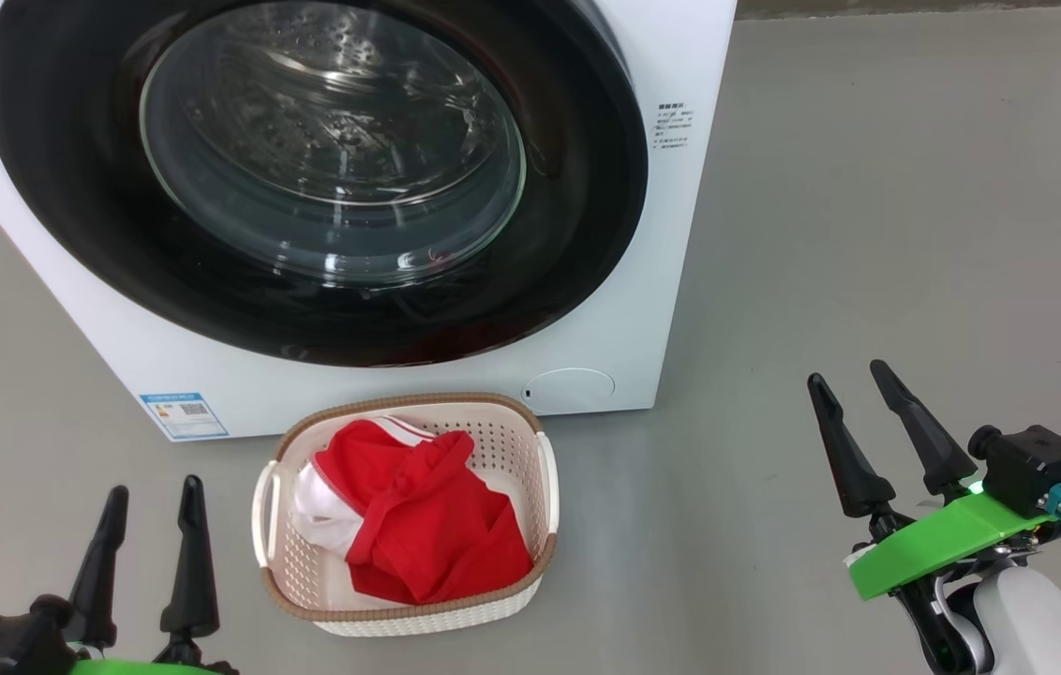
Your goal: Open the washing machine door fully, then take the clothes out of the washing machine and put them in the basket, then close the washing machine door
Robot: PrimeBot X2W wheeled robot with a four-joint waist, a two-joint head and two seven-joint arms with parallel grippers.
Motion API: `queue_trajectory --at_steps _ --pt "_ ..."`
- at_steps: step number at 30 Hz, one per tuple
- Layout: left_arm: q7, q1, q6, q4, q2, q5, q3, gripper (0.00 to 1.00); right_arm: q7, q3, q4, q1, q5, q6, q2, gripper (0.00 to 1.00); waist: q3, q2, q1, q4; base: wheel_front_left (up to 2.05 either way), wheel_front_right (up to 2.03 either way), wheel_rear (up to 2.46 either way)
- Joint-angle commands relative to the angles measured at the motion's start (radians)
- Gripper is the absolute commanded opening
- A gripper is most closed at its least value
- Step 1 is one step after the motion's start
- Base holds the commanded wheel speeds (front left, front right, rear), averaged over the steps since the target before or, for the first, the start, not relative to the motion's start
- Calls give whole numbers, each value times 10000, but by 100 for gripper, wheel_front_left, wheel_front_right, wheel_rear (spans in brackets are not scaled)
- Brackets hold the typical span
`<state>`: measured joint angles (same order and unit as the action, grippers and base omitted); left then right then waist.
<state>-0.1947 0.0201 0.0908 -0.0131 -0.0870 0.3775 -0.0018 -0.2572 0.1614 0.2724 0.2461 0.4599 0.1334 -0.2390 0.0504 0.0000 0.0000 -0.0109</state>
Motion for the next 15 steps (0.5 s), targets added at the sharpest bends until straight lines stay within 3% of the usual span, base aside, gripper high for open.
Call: queue_trajectory --at_steps 1,15 --pt "-27 -112 -92 270 -217 66 296 100 -46 172 -273 10 -180 -27 -20 100 -4 0 0 -11 0 0 0" --pt "-60 -149 -140 286 -295 125 213 100 -46 145 -290 43 -234 -27 -24 100 47 0 0 3 0 0 0"
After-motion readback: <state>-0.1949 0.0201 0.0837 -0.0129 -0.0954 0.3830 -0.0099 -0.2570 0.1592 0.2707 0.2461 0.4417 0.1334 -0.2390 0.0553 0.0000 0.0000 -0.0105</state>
